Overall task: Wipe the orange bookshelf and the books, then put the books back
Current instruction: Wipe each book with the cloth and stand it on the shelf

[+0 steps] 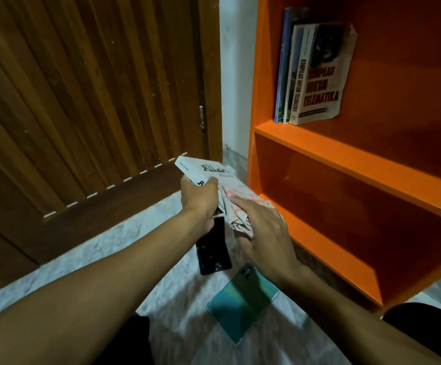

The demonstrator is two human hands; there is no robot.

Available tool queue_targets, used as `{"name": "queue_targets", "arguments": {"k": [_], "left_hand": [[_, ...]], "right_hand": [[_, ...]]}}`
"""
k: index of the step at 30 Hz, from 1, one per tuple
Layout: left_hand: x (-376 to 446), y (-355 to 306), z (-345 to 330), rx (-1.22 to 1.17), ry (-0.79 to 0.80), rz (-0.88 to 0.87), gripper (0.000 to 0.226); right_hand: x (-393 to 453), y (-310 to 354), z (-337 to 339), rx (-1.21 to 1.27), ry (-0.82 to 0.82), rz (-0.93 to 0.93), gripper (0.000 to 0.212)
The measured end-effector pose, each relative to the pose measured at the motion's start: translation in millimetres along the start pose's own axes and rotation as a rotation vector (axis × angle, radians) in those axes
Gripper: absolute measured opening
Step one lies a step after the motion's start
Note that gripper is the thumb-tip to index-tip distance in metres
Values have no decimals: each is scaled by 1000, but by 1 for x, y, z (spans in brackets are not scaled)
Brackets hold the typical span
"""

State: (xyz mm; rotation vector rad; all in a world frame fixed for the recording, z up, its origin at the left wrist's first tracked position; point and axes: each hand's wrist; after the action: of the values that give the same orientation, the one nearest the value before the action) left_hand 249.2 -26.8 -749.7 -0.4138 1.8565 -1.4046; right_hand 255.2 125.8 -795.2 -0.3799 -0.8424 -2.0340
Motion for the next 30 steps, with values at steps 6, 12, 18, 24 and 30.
{"name": "queue_targets", "arguments": {"k": [6,12,18,24,30], "left_hand": [[1,-13,9,-29,34,-40,28],[-4,-23,26,161,49,-163,22],[-18,-20,44,395,153,-230,25],[-33,-13,46,449,317,-223,24],[-24,-13,41,200,287,-165,25]], "right_hand": [[0,-2,8,401,38,-58,46],[23,-10,38,909,-372,-620,32],[38,-36,66,1020,-649,-862,52],[40,-42,54,396,-415,-292,33],[28,-33,21,112,-115,-117,55]]}}
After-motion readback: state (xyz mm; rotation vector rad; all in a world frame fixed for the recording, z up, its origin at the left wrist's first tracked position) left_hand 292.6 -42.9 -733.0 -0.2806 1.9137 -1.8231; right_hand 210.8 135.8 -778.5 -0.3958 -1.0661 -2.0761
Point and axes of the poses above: each hand's wrist, its own x-axis towards the middle knuckle, its own z-axis out of the back of the hand, y = z × x, and after that the axes turned 7 degrees about z, right-handed
